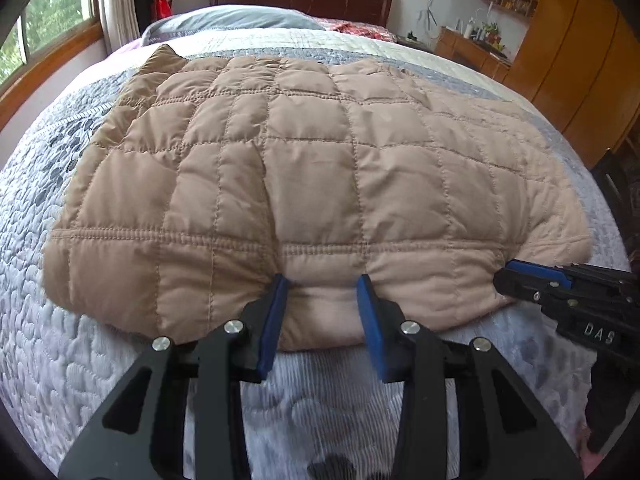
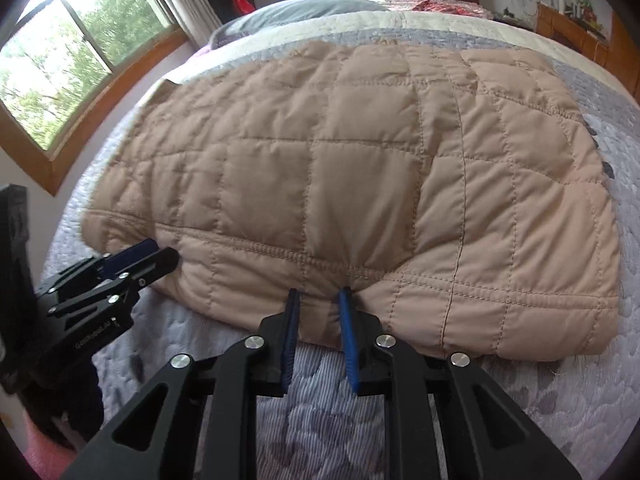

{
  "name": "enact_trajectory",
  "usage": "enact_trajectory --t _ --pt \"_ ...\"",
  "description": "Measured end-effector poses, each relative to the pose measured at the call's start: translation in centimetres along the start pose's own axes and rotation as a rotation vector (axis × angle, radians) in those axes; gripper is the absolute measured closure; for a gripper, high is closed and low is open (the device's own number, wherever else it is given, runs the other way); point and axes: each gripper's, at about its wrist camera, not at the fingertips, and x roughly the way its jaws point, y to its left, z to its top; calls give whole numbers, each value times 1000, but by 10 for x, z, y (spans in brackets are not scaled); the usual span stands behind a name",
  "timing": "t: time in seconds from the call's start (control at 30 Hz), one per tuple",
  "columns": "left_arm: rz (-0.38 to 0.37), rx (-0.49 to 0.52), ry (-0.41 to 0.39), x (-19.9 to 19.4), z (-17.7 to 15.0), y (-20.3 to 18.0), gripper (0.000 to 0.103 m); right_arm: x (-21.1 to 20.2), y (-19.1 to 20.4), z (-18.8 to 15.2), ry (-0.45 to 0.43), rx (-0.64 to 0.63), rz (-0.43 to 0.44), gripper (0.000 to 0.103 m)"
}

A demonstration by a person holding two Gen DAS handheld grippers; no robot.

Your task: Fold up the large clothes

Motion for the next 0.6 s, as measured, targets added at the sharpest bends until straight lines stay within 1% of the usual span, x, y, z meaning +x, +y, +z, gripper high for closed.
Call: enact_trajectory --t 0.03,0.07,0.1,0.13,0.17,0.2,0.23,0.27,0.3,0.37,0.4,0.43,0.47,0.5,0.6 --pt "-17 1 2 -8 2 4 66 -12 -3 0 -18 -5 23 80" --pt "-19 3 -14 -18 5 10 63 -24 -7 1 -46 -9 30 72" --pt "-13 3 -36 -28 8 16 57 -38 -12 3 -76 -8 28 59" --pt "2 -3 -70 -42 13 27 54 -50 -20 5 -103 1 23 55" --pt "10 -15 -90 -51 18 37 49 -62 -29 8 -127 14 16 52" --pt "8 -43 -108 -62 26 55 43 -75 -41 11 -153 30 11 49" --pt "7 -63 -113 -67 30 67 38 -87 -56 16 -176 56 4 46" --pt "9 -84 -113 -71 36 81 30 -94 -71 20 -190 87 -3 38" --pt "22 -112 -111 -74 41 99 29 -101 -87 24 -200 114 -1 33" --pt "42 -159 -96 -72 48 126 29 -104 -117 32 -199 156 44 31" --pt "27 -186 -75 -68 52 143 29 -104 -129 35 -191 179 74 30" --pt "8 -202 -63 -64 55 153 29 -100 -142 39 -175 208 111 30" --pt "-15 -225 -47 -60 57 164 29 -95 -156 43 -161 242 143 30" --pt "-54 -246 -26 -52 60 174 29 -87 -163 47 -150 270 162 30" --pt "-173 -288 13 -29 70 189 29 -66 -182 53 -123 322 190 29"
